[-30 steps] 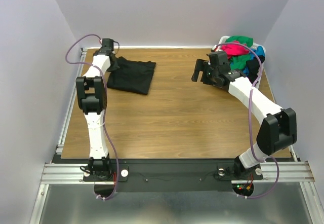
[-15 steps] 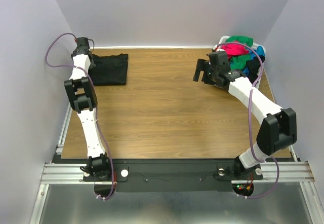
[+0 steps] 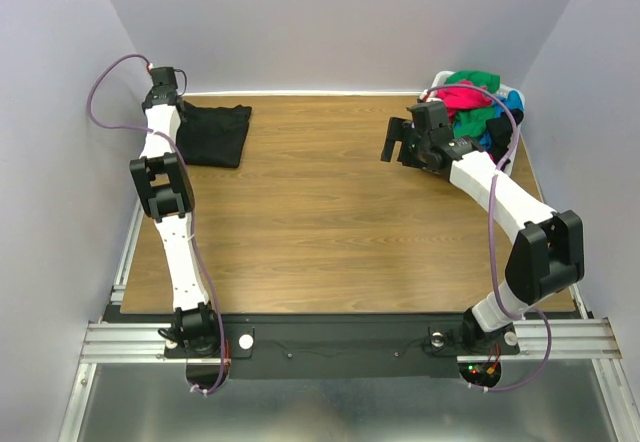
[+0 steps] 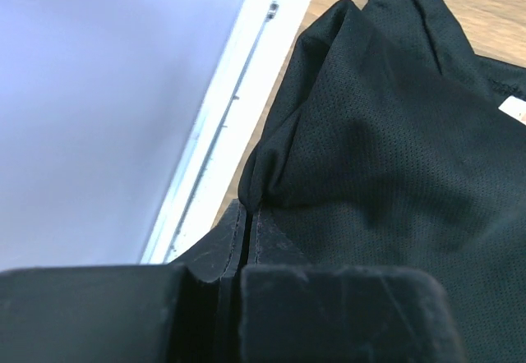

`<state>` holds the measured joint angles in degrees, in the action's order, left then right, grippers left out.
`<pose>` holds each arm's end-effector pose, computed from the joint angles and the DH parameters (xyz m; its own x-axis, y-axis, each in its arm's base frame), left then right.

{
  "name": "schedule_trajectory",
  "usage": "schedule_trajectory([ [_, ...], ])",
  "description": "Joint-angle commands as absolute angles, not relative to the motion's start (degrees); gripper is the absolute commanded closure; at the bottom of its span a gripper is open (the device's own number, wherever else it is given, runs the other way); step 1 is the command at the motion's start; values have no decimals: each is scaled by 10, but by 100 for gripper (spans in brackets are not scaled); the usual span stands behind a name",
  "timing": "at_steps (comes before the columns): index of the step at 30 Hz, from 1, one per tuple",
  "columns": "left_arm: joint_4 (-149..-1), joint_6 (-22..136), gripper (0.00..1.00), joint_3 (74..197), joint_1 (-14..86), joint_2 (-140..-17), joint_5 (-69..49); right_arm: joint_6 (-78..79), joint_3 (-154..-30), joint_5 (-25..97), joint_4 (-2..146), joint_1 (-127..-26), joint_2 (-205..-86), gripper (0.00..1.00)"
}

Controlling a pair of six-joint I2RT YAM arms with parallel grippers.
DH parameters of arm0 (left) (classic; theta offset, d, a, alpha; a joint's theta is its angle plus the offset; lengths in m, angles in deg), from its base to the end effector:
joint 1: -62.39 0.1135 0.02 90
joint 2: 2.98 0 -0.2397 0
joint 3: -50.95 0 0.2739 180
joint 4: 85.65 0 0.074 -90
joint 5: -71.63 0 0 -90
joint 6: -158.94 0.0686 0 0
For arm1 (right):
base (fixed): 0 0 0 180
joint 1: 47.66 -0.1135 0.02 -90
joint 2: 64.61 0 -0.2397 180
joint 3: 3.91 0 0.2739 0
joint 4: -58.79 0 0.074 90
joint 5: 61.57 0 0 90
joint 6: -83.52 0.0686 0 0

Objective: Fold and stack the t-shirts
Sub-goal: Neatly place the folded tshirt to the corner

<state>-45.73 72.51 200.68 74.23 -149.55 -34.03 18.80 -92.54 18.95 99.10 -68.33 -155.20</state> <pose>0.5890 0.1424 0.1768 -0.6101 -0.0666 -0.7895 -0.3719 0.9039 0.2111 0.3792 0.1310 0.2485 -0.6690 0.1978 -0.7164 0.0570 0.9748 0.2158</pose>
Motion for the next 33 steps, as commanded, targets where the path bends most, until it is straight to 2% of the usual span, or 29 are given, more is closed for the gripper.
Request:
schedule_trajectory([
  [1, -468, 730, 100, 2014, 757, -1460, -382, 189, -918, 179, 973, -683, -1539, 0],
  [5, -453, 723, 98, 2010, 773, -1449, -358, 190, -912, 184, 974, -682, -1525, 0],
  [6, -454, 723, 83, 2008, 774, -1447, -357, 190, -911, 184, 975, -682, -1519, 0],
  [7, -451, 726, 47, 2010, 773, -1446, -357, 190, -907, 188, 975, -682, -1515, 0],
  [8, -446, 725, 36, 2014, 773, -1444, -354, 191, -905, 192, 976, -682, -1511, 0],
  [9, -444, 725, 31, 2015, 773, -1435, -350, 191, -903, 195, 976, -682, -1507, 0],
  [14, -435, 702, 23, 2026, 772, -1370, -303, 190, -901, 224, 978, -682, -1488, 0],
  [17, -431, 692, 13, 2028, 763, -1333, -287, 189, -905, 229, 978, -682, -1481, 0],
  [21, -408, 673, 6, 2015, 731, -1248, -288, 195, -899, 230, 979, -682, -1471, 0],
  [23, -404, 658, 4, 1970, 713, -1210, -275, 199, -893, 229, 978, -682, -1463, 0],
  [26, -422, 611, 4, 1843, 680, -1081, -222, 202, -871, 234, 977, -682, -1444, 0],
  [27, -446, 577, 4, 1764, 665, -1052, -244, 203, -855, 238, 977, -683, -1434, 0],
  [32, -500, 492, 3, 1572, 549, -905, -296, 229, -807, 233, 977, -683, -1405, 0],
  [33, -521, 481, 3, 1503, 513, -860, -298, 232, -799, 231, 977, -683, -1399, 0],
])
